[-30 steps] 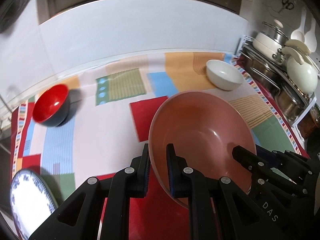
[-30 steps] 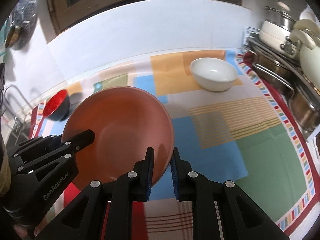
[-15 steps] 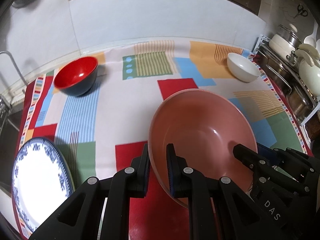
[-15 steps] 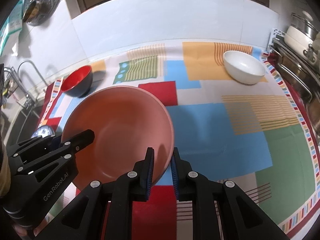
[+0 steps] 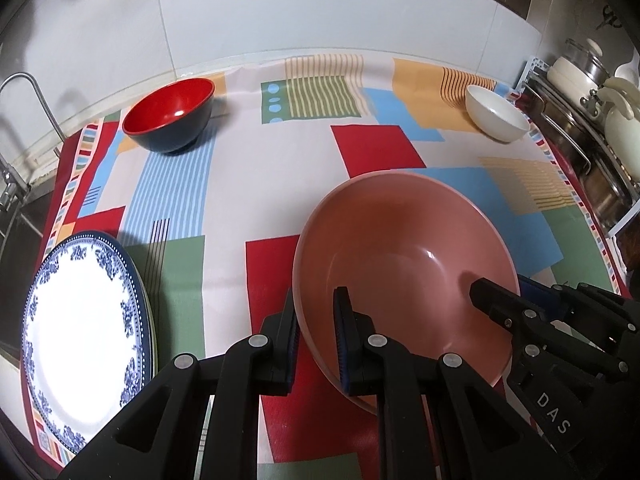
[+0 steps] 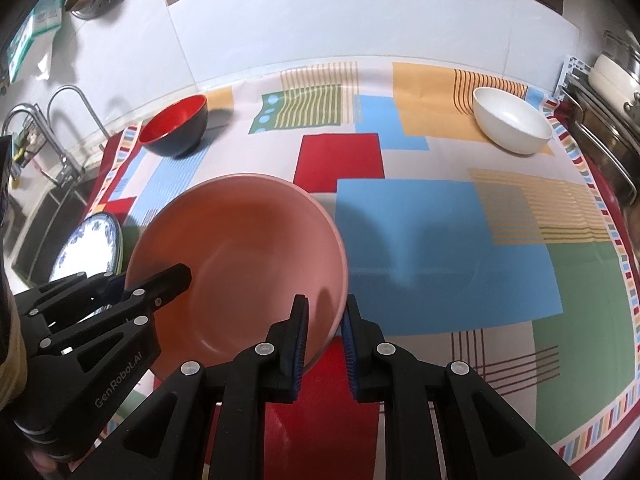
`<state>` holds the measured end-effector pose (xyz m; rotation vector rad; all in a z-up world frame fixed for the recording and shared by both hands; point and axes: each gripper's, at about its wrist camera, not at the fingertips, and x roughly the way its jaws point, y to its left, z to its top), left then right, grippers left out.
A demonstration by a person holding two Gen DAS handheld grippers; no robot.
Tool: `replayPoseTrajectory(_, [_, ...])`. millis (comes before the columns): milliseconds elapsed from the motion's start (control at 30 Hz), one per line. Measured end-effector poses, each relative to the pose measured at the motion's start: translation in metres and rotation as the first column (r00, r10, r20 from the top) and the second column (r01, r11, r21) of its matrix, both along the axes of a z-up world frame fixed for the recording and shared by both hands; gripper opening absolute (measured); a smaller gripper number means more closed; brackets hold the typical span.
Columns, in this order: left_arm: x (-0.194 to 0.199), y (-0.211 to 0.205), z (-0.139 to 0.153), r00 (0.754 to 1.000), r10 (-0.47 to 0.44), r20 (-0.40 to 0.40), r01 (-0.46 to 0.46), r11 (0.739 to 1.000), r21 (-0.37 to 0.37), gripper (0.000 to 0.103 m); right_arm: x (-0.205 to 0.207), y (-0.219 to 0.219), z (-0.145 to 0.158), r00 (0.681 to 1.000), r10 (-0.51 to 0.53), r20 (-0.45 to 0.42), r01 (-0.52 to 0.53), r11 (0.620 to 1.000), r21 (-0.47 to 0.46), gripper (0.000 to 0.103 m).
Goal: Organize plates and bowls
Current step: 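Carry the pink bowl with both grippers toward the plate stack by the sink, then lower the pink bowl onto the cloth and open both grippers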
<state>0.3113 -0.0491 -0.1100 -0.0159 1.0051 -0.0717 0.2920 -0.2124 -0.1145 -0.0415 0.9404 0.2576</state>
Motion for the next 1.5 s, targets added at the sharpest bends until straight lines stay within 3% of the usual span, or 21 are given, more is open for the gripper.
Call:
replayPoseTrajectory(1100, [-0.003,0.006,-0.022,0.998,0.016,-0.068,-0.018,1.0,-0.023,0.017,-0.003,0.005,-0.018,0.997,0.012,-0.071,-0.012,1.0,0.008,0.018])
replayPoseTrajectory(1267, [-0.003,0.007,-0.021,0.998,0.02,-0.065,-0.021,0.999,-0.024,0.026,-0.003,0.005,-0.019,0.997,0.01,-0.072,-0.009,1.0,0.017,0.018])
replayPoseTrajectory(1333, [-0.003,0.008,-0.019,0.998,0.023,-0.056,-0.024,0.999,-0.025,0.034,-0.002,0.004,-0.019,0.997,0.013,-0.074,-0.011,1.0,0.025,0.019])
replayPoseTrajectory(1500, [-0.004,0.01,-0.012,0.999,0.03,-0.037,-0.03,0.999,-0.02,0.043,-0.002,-0.002,-0.016,0.998,-0.016,-0.069,0.02,0.999,0.049,0.034])
